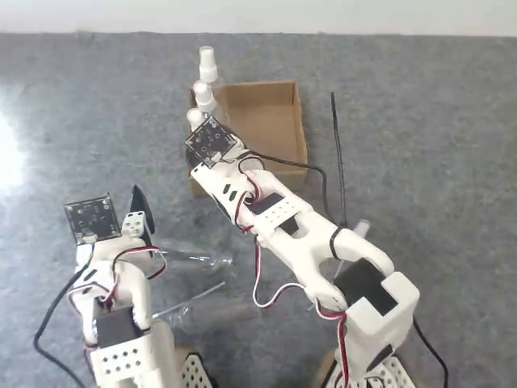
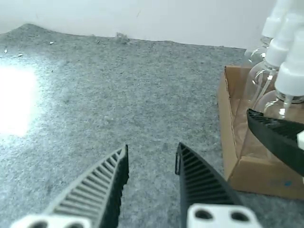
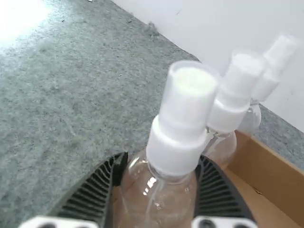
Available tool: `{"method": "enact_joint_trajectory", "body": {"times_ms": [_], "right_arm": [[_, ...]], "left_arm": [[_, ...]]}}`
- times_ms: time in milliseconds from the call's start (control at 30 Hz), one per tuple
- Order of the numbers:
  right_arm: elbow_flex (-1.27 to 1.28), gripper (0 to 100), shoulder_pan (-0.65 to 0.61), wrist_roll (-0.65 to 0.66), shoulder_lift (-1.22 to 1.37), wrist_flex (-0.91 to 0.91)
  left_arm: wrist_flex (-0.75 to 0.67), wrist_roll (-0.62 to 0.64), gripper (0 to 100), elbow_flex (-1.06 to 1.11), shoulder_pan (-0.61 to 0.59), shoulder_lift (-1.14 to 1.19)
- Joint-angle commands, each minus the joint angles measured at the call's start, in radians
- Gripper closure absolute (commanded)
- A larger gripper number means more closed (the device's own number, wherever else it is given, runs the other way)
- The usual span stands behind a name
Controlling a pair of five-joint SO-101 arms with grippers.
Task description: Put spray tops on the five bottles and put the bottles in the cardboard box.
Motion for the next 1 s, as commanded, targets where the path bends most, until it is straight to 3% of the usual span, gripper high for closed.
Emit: {"method": "enact_joint_trajectory", "body": {"times_ms": [0, 467, 667, 967], "right_arm": [[-0.051, 89.4, -0.005, 0.0, -0.01, -0.01], [-0.037, 89.0, -0.002, 0.0, -0.01, -0.008], [-0.034, 80.5, -0.002, 0.0, -0.01, -0.005], [-0.02, 80.0, -0.002, 0.0, -0.016, -0.007]], "left_arm": [[-0.029, -0.008, 85, -0.01, 0.002, -0.018], [-0.029, -0.008, 85, -0.008, -0.002, -0.018], [-0.029, -0.008, 85, -0.008, -0.002, -0.018], [-0.029, -0.008, 85, -0.008, -0.003, -0.018]]}}
